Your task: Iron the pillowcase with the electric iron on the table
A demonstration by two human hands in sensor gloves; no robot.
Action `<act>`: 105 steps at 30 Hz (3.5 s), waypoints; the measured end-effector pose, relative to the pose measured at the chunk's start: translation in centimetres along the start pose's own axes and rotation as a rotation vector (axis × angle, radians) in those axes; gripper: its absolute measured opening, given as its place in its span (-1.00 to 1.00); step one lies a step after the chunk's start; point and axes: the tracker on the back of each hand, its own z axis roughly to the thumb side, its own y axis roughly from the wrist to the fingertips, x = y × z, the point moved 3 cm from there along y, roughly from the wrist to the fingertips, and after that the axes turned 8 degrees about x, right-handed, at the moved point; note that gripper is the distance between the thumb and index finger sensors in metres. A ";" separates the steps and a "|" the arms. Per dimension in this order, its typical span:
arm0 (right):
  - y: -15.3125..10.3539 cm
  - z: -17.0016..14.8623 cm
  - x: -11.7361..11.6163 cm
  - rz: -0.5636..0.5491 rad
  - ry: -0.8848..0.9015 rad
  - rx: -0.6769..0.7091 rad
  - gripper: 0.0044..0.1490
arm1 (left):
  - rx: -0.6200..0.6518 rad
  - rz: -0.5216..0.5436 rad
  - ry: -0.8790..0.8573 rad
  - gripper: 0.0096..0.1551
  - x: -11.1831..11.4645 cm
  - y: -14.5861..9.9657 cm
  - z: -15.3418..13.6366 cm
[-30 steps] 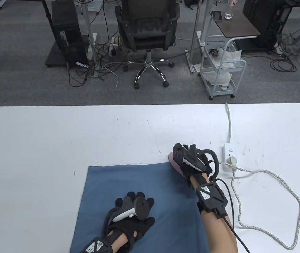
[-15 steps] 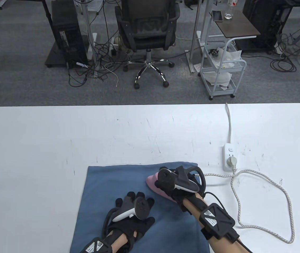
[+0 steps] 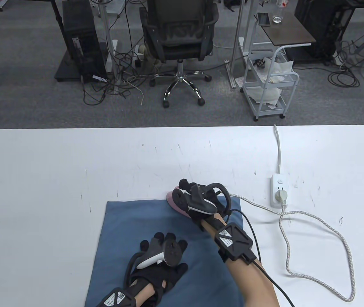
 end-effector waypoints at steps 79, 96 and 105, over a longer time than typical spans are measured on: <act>-8.0 -10.9 -0.5 0.104 0.048 -0.265 -0.16 | 0.004 -0.002 0.002 -0.13 0.0 0.0 0.0; -10.5 -13.5 1.1 0.162 0.168 -0.395 -0.20 | 0.010 0.028 -0.003 -0.13 -0.5 -0.2 0.0; -12.7 -14.0 6.4 0.187 0.448 -0.426 -0.19 | 0.040 0.296 0.012 -0.11 -7.0 -4.2 -0.6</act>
